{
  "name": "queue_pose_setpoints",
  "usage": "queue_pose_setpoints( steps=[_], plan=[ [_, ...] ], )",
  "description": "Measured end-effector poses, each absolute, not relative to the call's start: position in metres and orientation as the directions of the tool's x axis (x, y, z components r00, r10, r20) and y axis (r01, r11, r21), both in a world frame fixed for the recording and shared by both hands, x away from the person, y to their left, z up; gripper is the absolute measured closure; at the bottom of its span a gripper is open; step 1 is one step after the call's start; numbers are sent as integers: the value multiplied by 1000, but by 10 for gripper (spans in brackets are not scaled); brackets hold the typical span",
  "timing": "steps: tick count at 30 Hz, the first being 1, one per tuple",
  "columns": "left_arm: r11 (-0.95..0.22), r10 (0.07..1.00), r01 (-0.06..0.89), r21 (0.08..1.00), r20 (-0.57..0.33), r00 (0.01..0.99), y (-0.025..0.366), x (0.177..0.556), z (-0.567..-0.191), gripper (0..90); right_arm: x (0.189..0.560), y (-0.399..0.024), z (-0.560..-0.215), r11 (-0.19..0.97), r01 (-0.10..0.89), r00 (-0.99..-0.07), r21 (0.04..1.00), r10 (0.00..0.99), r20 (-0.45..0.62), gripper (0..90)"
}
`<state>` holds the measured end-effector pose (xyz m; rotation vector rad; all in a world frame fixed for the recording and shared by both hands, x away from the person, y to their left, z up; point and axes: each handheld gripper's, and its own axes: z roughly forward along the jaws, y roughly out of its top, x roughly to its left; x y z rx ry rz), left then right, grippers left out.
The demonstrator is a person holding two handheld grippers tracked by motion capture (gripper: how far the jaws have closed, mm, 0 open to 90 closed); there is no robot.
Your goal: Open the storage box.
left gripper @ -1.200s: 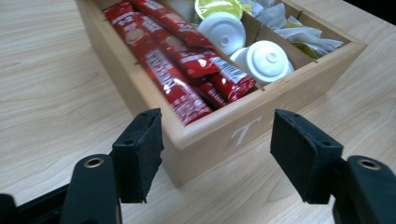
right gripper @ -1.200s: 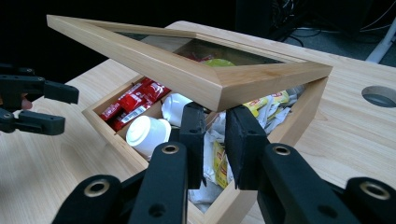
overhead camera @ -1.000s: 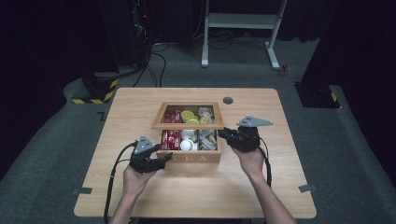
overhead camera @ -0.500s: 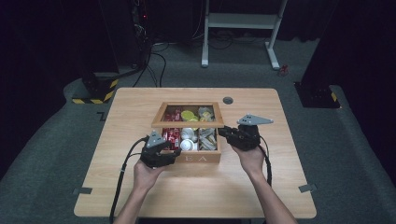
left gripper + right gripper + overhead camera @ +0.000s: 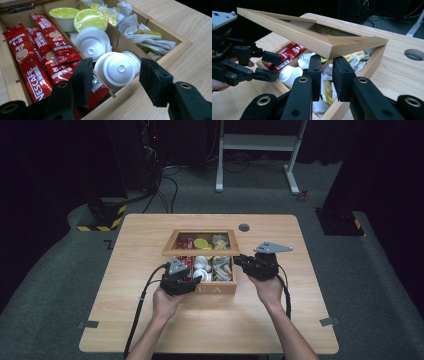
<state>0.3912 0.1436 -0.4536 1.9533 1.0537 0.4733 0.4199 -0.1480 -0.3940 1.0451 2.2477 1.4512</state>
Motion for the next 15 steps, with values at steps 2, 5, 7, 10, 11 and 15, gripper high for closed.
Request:
queue_pose_setpoints(
  steps=[2,5,7,10,11,15],
  plan=[
    [-280,817,502,818,-72,572,142,393,-455,454,420,-148,-394,239,425,-704,873,694,153,774],
    [-283,815,502,818,-71,575,138,395,-456,455,420,-147,-394,243,427,-704,871,694,152,774],
    [-291,815,501,815,-63,577,135,396,-457,457,420,-147,-394,241,424,-704,873,694,150,774],
    [-304,815,499,812,-49,577,130,398,-457,460,420,-147,-394,242,425,-703,872,695,150,774],
    [-308,815,498,811,-45,577,129,399,-457,462,420,-147,-394,243,425,-704,872,695,149,774],
    [-329,817,486,810,-15,577,123,400,-457,474,420,-147,-394,242,425,-704,872,694,150,774]
  ],
)
